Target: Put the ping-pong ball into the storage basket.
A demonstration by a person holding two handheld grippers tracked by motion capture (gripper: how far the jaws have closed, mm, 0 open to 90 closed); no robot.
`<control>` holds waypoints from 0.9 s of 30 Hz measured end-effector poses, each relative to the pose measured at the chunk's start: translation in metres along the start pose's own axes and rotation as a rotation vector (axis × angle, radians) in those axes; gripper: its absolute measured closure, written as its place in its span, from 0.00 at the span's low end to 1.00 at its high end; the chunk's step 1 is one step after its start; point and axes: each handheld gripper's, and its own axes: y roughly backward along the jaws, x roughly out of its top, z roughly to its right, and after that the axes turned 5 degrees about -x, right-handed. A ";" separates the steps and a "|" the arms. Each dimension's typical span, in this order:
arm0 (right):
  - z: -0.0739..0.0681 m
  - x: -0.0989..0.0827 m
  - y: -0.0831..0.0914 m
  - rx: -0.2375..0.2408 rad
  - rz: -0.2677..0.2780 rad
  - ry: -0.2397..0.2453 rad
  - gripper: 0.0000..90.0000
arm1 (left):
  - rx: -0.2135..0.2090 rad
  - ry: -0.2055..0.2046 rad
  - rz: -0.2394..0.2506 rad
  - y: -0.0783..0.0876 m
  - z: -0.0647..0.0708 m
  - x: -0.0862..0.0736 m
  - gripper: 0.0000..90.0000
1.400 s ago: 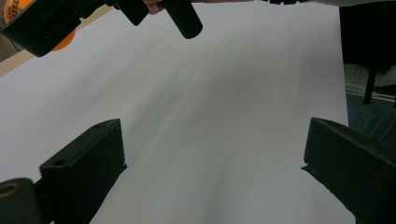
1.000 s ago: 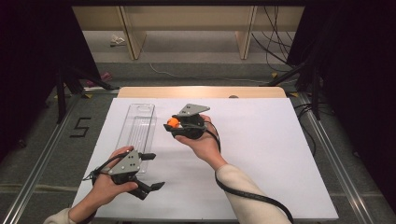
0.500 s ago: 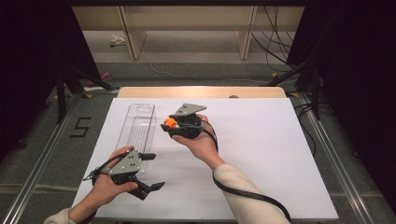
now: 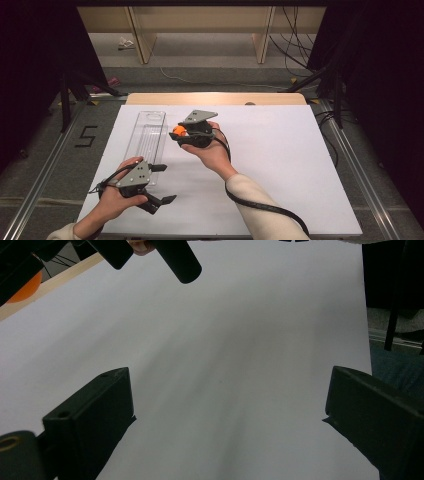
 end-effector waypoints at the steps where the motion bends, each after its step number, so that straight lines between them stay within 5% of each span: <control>1: 0.000 0.000 0.000 0.001 -0.001 -0.001 0.57 | 0.000 0.000 0.000 0.000 0.000 0.000 0.05; 27: -0.007 0.008 -0.007 0.022 -0.006 0.014 0.57 | -0.002 -0.002 -0.003 0.000 0.000 0.000 0.05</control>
